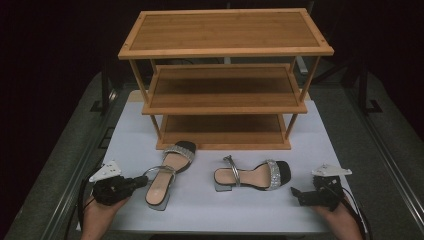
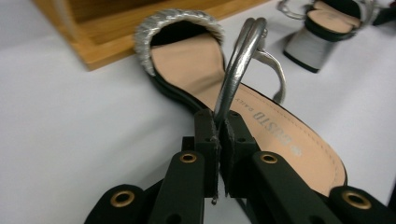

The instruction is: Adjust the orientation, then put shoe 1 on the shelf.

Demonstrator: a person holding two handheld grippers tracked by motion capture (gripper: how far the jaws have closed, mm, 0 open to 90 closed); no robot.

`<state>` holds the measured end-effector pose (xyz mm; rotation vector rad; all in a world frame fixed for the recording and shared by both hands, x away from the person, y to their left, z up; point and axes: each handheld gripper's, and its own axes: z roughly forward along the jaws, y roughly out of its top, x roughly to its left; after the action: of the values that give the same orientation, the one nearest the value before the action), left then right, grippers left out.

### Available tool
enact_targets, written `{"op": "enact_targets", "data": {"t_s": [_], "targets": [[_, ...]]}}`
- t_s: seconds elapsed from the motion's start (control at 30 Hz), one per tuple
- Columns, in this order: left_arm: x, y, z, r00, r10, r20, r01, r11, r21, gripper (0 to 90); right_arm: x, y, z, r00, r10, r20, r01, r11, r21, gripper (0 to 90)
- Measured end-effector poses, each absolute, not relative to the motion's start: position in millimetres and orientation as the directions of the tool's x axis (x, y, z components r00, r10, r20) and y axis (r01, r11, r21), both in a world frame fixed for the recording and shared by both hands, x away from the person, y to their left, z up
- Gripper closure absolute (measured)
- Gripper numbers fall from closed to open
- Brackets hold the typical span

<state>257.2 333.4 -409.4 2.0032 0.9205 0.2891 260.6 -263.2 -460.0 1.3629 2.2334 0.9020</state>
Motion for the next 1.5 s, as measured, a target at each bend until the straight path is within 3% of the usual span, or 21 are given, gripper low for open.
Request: {"op": "enact_targets", "data": {"t_s": [0.07, 0.1, 0.13, 0.17, 0.27, 0.3, 0.33, 0.43, 0.47, 0.5, 0.63, 1.03, 1.5], "targets": [[257.1, 337.9, -411.7, 0.7, 0.696, -0.161, 0.501, -0.318, 0.805, 84.7, 260.6, -263.2, -460.0, -0.463, 0.886, 0.015, 0.648, 0.327, 0.688, 0.0], [255.8, 341.5, -413.0, 0.699, 0.689, -0.191, 0.506, -0.287, 0.813, 71.4, 260.6, -263.1, -460.0, -0.462, 0.887, 0.016, 0.649, 0.326, 0.687, 0.0], [254.2, 344.3, -413.5, 0.698, 0.685, -0.209, 0.512, -0.273, 0.815, 71.4, 260.6, -263.1, -460.0, -0.462, 0.887, 0.016, 0.649, 0.326, 0.687, 0.0], [252.6, 346.4, -413.9, 0.698, 0.683, -0.214, 0.513, -0.268, 0.816, 60.1, 260.5, -263.1, -460.0, -0.462, 0.887, 0.016, 0.649, 0.326, 0.687, 0.0], [245.8, 353.7, -415.9, 0.707, 0.665, -0.241, 0.516, -0.251, 0.819, 52.7, 260.6, -263.1, -460.0, -0.462, 0.887, 0.015, 0.649, 0.326, 0.687, 0.0], [244.3, 354.7, -416.1, 0.713, 0.658, -0.241, 0.513, -0.256, 0.819, 45.0, 260.7, -263.1, -460.0, -0.462, 0.887, 0.015, 0.649, 0.326, 0.687, 0.0], [243.0, 355.1, -416.3, 0.717, 0.655, -0.238, 0.51, -0.261, 0.82, 45.0, 260.8, -263.1, -460.0, -0.462, 0.887, 0.016, 0.65, 0.326, 0.687, 0.0], [238.7, 353.6, -418.4, 0.741, 0.629, -0.235, 0.494, -0.274, 0.825, 32.5, 261.1, -263.0, -459.8, -0.461, 0.887, 0.018, 0.652, 0.325, 0.685, 0.0], [237.7, 352.3, -419.1, 0.75, 0.619, -0.233, 0.487, -0.279, 0.827, 32.5, 261.1, -263.0, -459.8, -0.461, 0.887, 0.018, 0.652, 0.325, 0.685, 0.0], [237.0, 350.8, -419.7, 0.756, 0.612, -0.231, 0.483, -0.284, 0.828, 25.3, 261.2, -263.1, -459.8, -0.462, 0.887, 0.019, 0.652, 0.326, 0.684, 0.0], [235.1, 342.3, -422.9, 0.783, 0.58, -0.225, 0.468, -0.31, 0.828, 15.5, 261.1, -263.1, -459.9, -0.463, 0.886, 0.018, 0.651, 0.326, 0.685, 0.0], [242.3, 314.5, -439.6, 0.823, 0.539, -0.18, 0.439, -0.403, 0.803, 12.9, 262.0, -263.2, -459.7, -0.468, 0.884, 0.018, 0.651, 0.331, 0.683, 0.0], [255.6, 300.3, -448.3, 0.826, 0.546, -0.142, 0.424, -0.435, 0.795, 13.9, 261.7, -263.0, -459.8, -0.467, 0.884, 0.017, 0.65, 0.331, 0.684, 0.0]]}}
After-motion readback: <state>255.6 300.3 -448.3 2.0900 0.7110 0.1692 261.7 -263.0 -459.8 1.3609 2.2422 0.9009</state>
